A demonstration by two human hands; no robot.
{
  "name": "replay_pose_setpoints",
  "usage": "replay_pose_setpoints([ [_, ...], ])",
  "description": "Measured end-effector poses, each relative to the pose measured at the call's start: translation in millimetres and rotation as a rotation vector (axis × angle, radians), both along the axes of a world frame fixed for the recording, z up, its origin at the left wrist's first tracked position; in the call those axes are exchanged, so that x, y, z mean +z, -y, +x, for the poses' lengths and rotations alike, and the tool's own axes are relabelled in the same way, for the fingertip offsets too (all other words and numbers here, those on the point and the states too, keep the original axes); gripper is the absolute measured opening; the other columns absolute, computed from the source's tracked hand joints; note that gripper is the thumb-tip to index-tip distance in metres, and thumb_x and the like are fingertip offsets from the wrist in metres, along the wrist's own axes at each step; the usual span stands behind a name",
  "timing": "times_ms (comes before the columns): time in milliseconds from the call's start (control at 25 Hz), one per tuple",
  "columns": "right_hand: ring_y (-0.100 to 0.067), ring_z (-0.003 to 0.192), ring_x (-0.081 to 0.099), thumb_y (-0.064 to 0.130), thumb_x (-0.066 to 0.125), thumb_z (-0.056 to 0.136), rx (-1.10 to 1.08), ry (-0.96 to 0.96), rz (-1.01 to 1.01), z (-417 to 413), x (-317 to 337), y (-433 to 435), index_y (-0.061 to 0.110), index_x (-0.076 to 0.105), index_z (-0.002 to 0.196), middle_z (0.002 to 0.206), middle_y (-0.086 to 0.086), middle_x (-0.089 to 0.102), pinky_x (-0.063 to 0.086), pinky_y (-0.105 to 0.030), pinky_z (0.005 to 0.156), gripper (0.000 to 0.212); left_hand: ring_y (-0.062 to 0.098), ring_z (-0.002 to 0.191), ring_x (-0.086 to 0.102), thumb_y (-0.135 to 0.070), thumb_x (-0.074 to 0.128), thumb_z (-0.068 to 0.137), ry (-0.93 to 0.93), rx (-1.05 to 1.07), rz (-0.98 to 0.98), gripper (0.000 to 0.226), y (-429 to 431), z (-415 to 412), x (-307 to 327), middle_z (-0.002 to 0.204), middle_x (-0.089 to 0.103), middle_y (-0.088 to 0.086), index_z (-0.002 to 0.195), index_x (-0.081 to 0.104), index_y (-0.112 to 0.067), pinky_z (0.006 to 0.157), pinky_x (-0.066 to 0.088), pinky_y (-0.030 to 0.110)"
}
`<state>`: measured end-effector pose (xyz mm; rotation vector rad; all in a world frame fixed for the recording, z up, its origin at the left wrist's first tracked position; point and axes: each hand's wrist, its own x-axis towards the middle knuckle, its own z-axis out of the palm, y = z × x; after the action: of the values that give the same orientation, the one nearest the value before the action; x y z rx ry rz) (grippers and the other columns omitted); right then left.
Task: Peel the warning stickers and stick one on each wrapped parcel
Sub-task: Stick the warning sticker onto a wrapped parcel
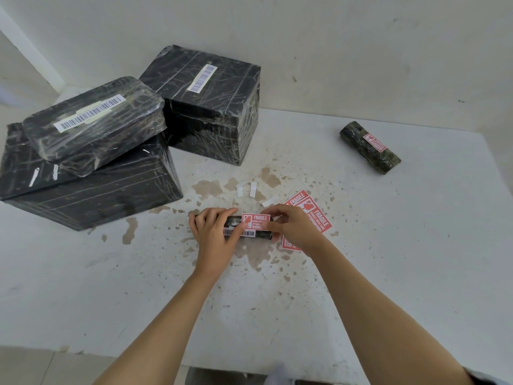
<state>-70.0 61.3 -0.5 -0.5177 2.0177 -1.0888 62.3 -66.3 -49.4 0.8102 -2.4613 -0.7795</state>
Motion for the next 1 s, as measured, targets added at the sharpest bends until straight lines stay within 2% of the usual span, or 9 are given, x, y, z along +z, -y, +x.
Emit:
replay_pose_setpoints([
  [120, -0.012, 0.060, 0.060, 0.016, 0.070, 0.084, -0.008, -0.011, 0.004, 1.7, -1.6, 4.1, 0.013, 0.064, 0.102, 0.094, -0.002, 0.066, 0.052, -0.019, 0.057, 0.020, 0.013, 0.110, 0.037, -0.058, 0.047, 0.081, -0.004, 0.006, 0.008, 0.049, -0.1, -0.6, -0.9, 0.103, 0.058, -0.003, 0.105, 0.068, -0.021, 0.108, 0.016, 0.056],
  [200, -0.009, 0.056, 0.054, 0.022, 0.074, 0.081, -0.023, -0.043, 0.012, 3.4, -5.4, 8.5, 0.013, 0.063, 0.093, 0.088, -0.005, 0.065, 0.045, -0.019, 0.050, 0.019, 0.014, 0.110, 0.038, -0.057, 0.048, 0.081, -0.007, 0.007, 0.007, 0.046, -1.9, 0.6, -1.5, 0.103, 0.057, -0.004, 0.103, 0.068, -0.021, 0.108, 0.016, 0.056],
  [320, -0.008, 0.059, 0.052, 0.029, 0.074, 0.080, -0.043, -0.043, 0.028, 3.8, -9.8, 12.8, 0.012, 0.064, 0.089, 0.082, -0.003, 0.064, 0.041, -0.019, 0.050, 0.021, 0.017, 0.112, 0.041, -0.057, 0.047, 0.082, -0.009, 0.016, 0.009, 0.046, -4.4, 3.2, -1.5, 0.104, 0.056, -0.004, 0.103, 0.067, -0.021, 0.110, 0.012, 0.054],
  [640, -0.013, 0.068, 0.055, 0.028, 0.061, 0.091, -0.121, 0.067, -0.019, 7.4, -12.9, 13.0, 0.009, 0.063, 0.094, 0.080, 0.000, 0.063, 0.045, -0.024, 0.060, 0.020, 0.021, 0.114, 0.042, -0.058, 0.046, 0.082, 0.000, 0.031, 0.011, 0.048, -6.8, 3.9, -0.4, 0.107, 0.057, -0.003, 0.103, 0.067, -0.020, 0.110, 0.003, 0.039],
  [800, -0.020, 0.081, 0.059, 0.024, 0.055, 0.095, -0.129, 0.107, -0.049, 8.7, -13.0, 9.1, 0.009, 0.064, 0.097, 0.088, -0.007, 0.065, 0.053, -0.037, 0.077, 0.018, 0.021, 0.116, 0.042, -0.058, 0.046, 0.081, 0.007, 0.032, 0.020, 0.047, -6.1, 4.0, 2.6, 0.106, 0.056, -0.005, 0.103, 0.066, -0.022, 0.109, -0.005, 0.028],
  [840, -0.019, 0.080, 0.058, 0.024, 0.054, 0.095, -0.115, 0.102, -0.043, 8.4, -12.3, 7.4, 0.009, 0.064, 0.097, 0.090, -0.007, 0.064, 0.053, -0.035, 0.075, 0.018, 0.021, 0.116, 0.042, -0.058, 0.045, 0.081, 0.011, 0.035, 0.021, 0.047, -6.4, 3.9, 3.0, 0.106, 0.055, -0.005, 0.102, 0.065, -0.021, 0.109, -0.006, 0.027],
  [920, -0.013, 0.070, 0.056, 0.021, 0.055, 0.095, -0.088, 0.122, -0.063, 6.9, -8.9, 3.6, 0.009, 0.064, 0.098, 0.091, -0.006, 0.063, 0.049, -0.022, 0.061, 0.014, 0.021, 0.117, 0.041, -0.058, 0.045, 0.080, 0.016, 0.037, 0.020, 0.047, -7.6, 3.8, 3.4, 0.106, 0.055, -0.005, 0.102, 0.065, -0.021, 0.110, -0.006, 0.030],
  [1000, -0.012, 0.066, 0.054, 0.013, 0.060, 0.091, -0.076, 0.176, -0.093, 4.4, -6.7, -1.2, 0.011, 0.064, 0.097, 0.094, -0.006, 0.062, 0.047, -0.019, 0.056, 0.008, 0.020, 0.117, 0.040, -0.058, 0.045, 0.080, 0.017, 0.035, 0.025, 0.047, -8.3, 3.3, 3.7, 0.106, 0.055, -0.005, 0.102, 0.065, -0.021, 0.111, -0.005, 0.032],
])
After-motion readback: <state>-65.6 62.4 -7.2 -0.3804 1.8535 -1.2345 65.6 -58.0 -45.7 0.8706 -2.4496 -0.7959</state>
